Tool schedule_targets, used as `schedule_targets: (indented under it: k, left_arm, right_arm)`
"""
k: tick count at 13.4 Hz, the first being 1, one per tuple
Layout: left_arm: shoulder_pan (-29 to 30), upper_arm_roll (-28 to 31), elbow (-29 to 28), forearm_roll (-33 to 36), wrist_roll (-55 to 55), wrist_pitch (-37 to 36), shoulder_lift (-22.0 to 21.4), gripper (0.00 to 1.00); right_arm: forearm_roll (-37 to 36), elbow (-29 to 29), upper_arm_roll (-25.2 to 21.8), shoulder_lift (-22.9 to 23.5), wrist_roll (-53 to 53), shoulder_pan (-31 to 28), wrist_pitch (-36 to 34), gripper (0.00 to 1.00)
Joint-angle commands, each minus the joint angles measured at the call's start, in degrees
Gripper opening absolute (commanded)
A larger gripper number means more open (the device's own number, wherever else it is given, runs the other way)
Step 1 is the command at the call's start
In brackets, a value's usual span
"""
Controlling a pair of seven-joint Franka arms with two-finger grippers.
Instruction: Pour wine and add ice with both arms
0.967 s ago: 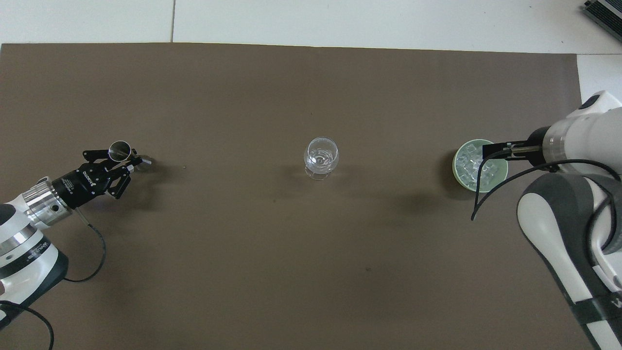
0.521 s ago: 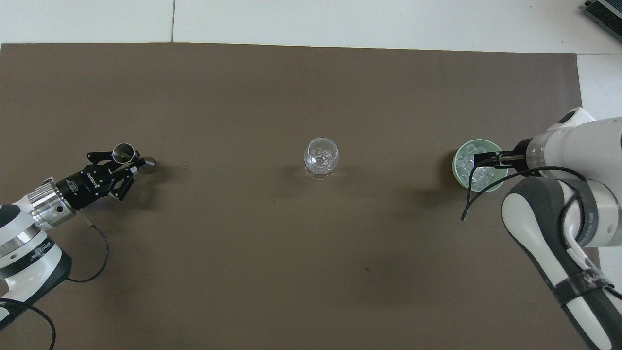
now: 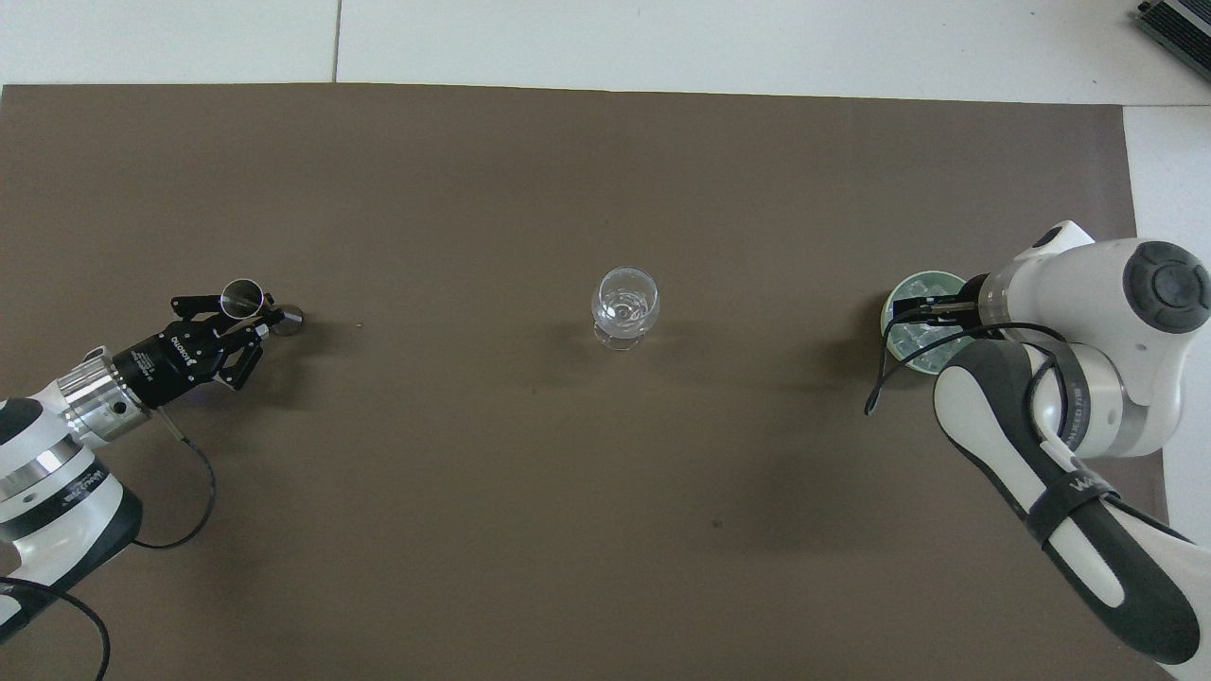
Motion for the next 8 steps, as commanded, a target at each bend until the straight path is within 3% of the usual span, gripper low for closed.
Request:
schedule_targets:
  k: [1, 3, 5, 7, 8]
  left_arm:
    - [-0.09, 0.07, 0.14, -1.25, 1.28, -1.12, 0.61, 0.12]
    - [-0.09, 0.07, 0.14, -1.26, 1.2, -1.12, 0.61, 0.16]
    - [-0.09, 0.07, 0.14, -1.25, 1.11, -1.12, 0.61, 0.4]
    - [-0.09, 0.07, -0.03, -1.25, 1.11, -1.12, 0.61, 0.54]
    - [-0.09, 0.07, 0.14, -1.25, 1.02, -1.12, 0.61, 0.67]
  right_arm:
    - [0.0, -1.98, 0.67, -0.98, -0.62, -1.11, 1.1, 0.82]
    - [0.0, -2.51, 0.67, -0.98, -0.53, -1.73, 1.45, 0.73]
    - [0.0, -2.6, 0.67, -0.81, -0.53, -1.81, 1.54, 0.73]
    - [0.0, -2.77, 0.67, -0.11, -0.62, -2.34, 1.54, 0.62]
    - [0.0, -2.51, 0.67, -0.02, -0.62, -2.52, 1.54, 0.56]
